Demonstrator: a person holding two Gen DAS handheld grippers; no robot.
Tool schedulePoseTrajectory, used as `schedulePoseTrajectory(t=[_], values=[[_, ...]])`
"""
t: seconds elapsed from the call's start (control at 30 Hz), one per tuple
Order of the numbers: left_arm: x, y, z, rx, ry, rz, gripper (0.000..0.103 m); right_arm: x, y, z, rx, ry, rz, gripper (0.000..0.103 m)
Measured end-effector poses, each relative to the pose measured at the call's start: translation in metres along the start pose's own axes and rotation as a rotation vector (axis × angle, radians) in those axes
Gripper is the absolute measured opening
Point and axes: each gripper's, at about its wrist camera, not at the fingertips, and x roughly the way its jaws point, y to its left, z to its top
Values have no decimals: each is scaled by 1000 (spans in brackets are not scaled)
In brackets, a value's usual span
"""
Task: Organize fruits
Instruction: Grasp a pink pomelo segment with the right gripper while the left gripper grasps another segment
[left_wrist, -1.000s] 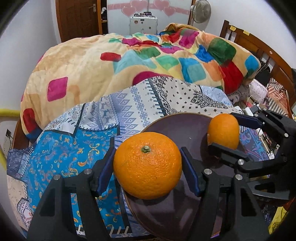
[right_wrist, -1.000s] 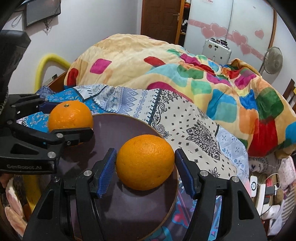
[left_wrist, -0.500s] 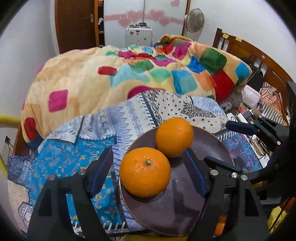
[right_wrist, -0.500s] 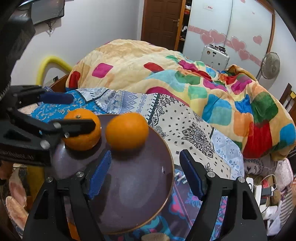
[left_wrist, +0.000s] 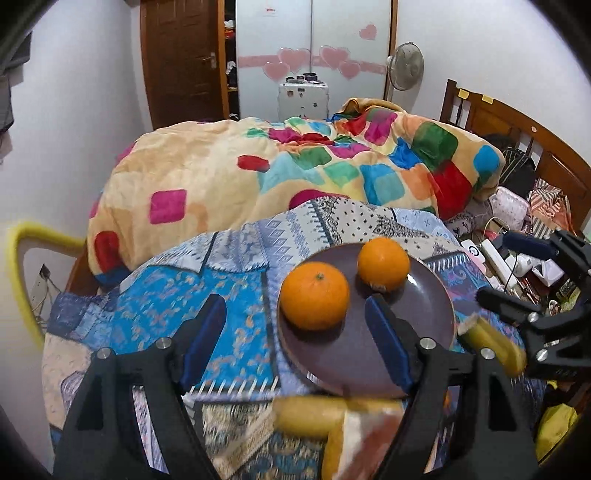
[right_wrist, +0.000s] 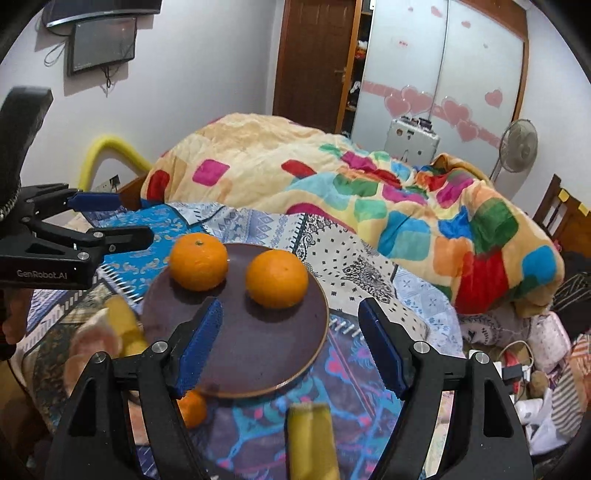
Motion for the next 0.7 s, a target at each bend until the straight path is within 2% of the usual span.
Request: schedulePoseTrajectory(t=[0.2,0.4,0.7], values=[[-33,3,-30,-6,-14,35,78,-30,19,-14,-10,-41,14,75],[-57,6,-70,-5,-16,65,78,-43,42,-35,-3,-55,66,78],[-69,3,-123,44,16,102,77,-30,78,-67,7,-9,147,79]])
